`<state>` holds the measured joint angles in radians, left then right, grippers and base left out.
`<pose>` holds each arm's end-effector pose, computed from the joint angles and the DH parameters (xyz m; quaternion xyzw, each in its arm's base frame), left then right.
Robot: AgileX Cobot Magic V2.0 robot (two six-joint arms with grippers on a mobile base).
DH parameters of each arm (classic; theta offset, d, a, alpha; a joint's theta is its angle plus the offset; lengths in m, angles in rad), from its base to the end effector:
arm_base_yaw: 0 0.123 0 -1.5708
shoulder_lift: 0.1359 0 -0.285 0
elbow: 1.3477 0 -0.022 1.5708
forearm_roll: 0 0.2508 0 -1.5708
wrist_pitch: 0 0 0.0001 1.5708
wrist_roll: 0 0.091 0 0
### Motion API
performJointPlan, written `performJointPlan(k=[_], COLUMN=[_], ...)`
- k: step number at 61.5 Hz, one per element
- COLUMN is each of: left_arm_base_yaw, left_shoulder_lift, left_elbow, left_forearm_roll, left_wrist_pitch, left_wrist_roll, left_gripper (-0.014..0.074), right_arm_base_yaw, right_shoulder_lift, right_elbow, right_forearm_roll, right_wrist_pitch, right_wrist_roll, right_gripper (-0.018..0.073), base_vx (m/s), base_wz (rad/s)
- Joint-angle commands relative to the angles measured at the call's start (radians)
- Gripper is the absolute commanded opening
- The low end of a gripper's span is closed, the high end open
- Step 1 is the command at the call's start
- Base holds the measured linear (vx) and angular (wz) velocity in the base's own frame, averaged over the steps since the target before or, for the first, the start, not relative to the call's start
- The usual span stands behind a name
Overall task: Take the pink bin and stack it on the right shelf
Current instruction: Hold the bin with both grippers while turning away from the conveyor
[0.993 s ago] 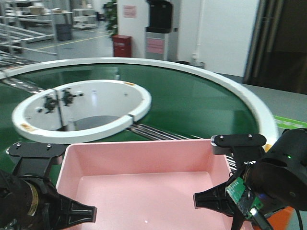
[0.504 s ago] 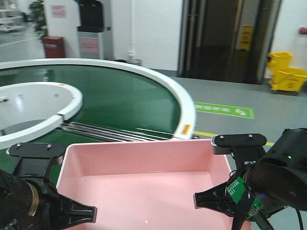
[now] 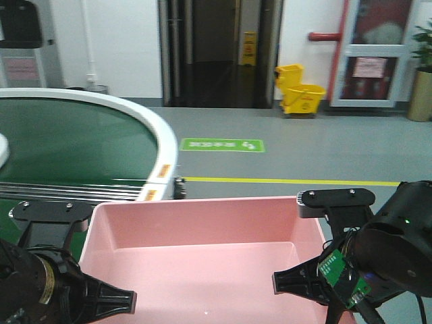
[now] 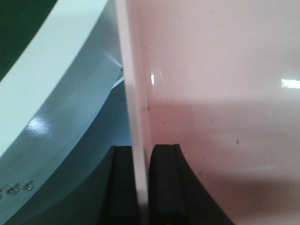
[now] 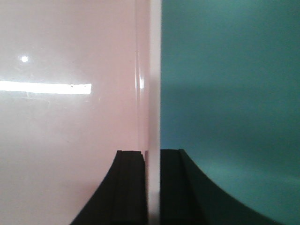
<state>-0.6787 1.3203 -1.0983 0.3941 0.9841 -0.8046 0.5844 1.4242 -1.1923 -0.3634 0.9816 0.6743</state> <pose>0.2201 -0.1401 0.3181 0.0088 0.9582 -0.0133 0.2857 0.2551 0.1365 0.3163 -0.0217 0.9613 -0.0088 0.2745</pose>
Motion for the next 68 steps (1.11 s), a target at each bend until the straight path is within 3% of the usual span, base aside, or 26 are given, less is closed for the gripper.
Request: performJointPlan(k=[1, 68], left_arm_base_yaw=[-0.009, -0.009], left_shoulder_lift=[-0.034, -0.034], left_elbow=[-0.029, -0.029], left_forearm_roll=[0.045, 0.045], left_wrist_pitch=[-0.034, -0.034], left_wrist_roll=[-0.004, -0.004], left_gripper=[0.0094, 0.0094], right_arm_base_yaw=[-0.003, -0.003], right_shoulder_lift=[-0.034, -0.034], right_elbow=[-0.028, -0.028], right_forearm_roll=[-0.076, -0.075], right_wrist_pitch=[-0.020, -0.019], right_wrist_roll=[-0.006, -0.007], right_gripper=[-0.0006, -0.0006], base_vx=[-0.13, -0.05], base_wz=[-0.51, -0.39])
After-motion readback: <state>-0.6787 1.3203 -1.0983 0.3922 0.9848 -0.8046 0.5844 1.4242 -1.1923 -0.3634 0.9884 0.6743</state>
